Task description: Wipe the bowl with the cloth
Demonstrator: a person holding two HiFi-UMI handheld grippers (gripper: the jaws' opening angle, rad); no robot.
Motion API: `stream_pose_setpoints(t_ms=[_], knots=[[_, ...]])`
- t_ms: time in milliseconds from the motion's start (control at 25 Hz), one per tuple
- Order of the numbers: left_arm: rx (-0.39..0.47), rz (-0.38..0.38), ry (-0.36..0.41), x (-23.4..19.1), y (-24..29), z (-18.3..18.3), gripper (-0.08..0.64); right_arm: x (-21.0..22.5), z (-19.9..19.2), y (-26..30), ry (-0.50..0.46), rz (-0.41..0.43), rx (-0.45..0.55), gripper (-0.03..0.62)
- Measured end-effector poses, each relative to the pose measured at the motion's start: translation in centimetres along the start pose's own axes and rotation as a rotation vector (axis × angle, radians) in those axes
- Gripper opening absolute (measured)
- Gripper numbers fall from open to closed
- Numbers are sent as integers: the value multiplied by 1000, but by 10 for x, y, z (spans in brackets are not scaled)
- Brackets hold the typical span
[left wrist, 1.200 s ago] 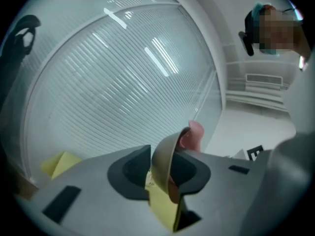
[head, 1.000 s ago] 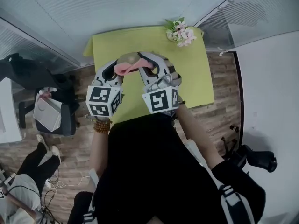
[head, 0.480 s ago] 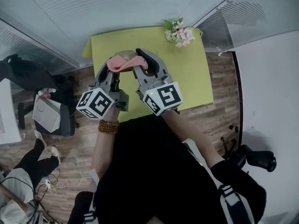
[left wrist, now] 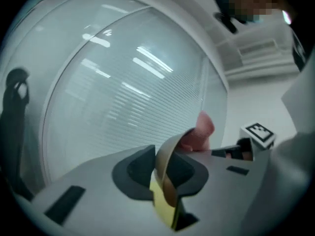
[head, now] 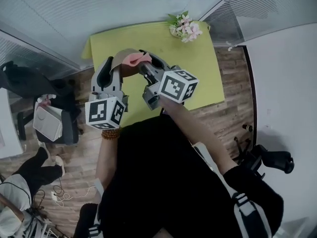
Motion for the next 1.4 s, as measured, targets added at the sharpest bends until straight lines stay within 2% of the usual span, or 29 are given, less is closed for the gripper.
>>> stream_pose_setpoints(t_ms=[40,80,120,280,320,360,400,480,560,680,760,800,880,960,1120,1240,1320,1400], knots=[[-26,-15,104,9,3,2,49,7,0,-1,11,33,-36,54],[-61,-53,156,16,8,2,59,11,2,-4,-63,21,-64,47],[-97,-97,165,20,13,0,69,10,6,-10,-224,-35,-80,33],[-209,-180,107,21,27,-12,53,-30,25,-29,-1113,-357,-26,32],[-233,-194,86,21,30,-15,41,-40,25,-31,-1263,-407,-12,29],[-245,-210,45,21,31,-17,38,-48,23,-32,-1339,-430,8,29],[-243,-228,-19,21,28,-18,32,-52,19,-34,-1344,-431,24,29],[-212,-258,-163,21,23,-14,18,-53,14,-39,-1209,-400,62,31],[-146,-263,-261,18,26,-6,18,-51,28,-38,-982,-321,167,32],[-52,-232,-377,2,24,-1,19,-51,42,-22,-697,-169,226,59],[-31,-210,-419,-7,18,-4,20,-48,36,-14,-594,-140,210,61],[-26,-197,-414,-10,16,-4,21,-45,32,-12,-553,-134,194,61],[-17,-155,-368,-14,12,-3,23,-35,26,-6,-453,-114,147,60],[-5,-103,-290,-15,12,-3,26,-22,22,-1,-315,-79,99,60],[20,-28,-44,-1,11,-5,28,5,7,0,20,3,-15,53],[31,-27,126,11,5,-7,37,20,-17,3,239,113,-139,33],[44,-57,184,15,6,-7,45,24,-27,6,299,177,-221,27],[66,-94,179,15,6,-7,48,24,-35,7,307,212,-288,21]])
Point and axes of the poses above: the fingertips, and each gripper's own axes: y forward along the fingers, x to its right, z out of its top, the point moved 2 cm from there along -y, backward along the fingers, and after that the axes turned 15 degrees about -x, right-handed, at the moved point
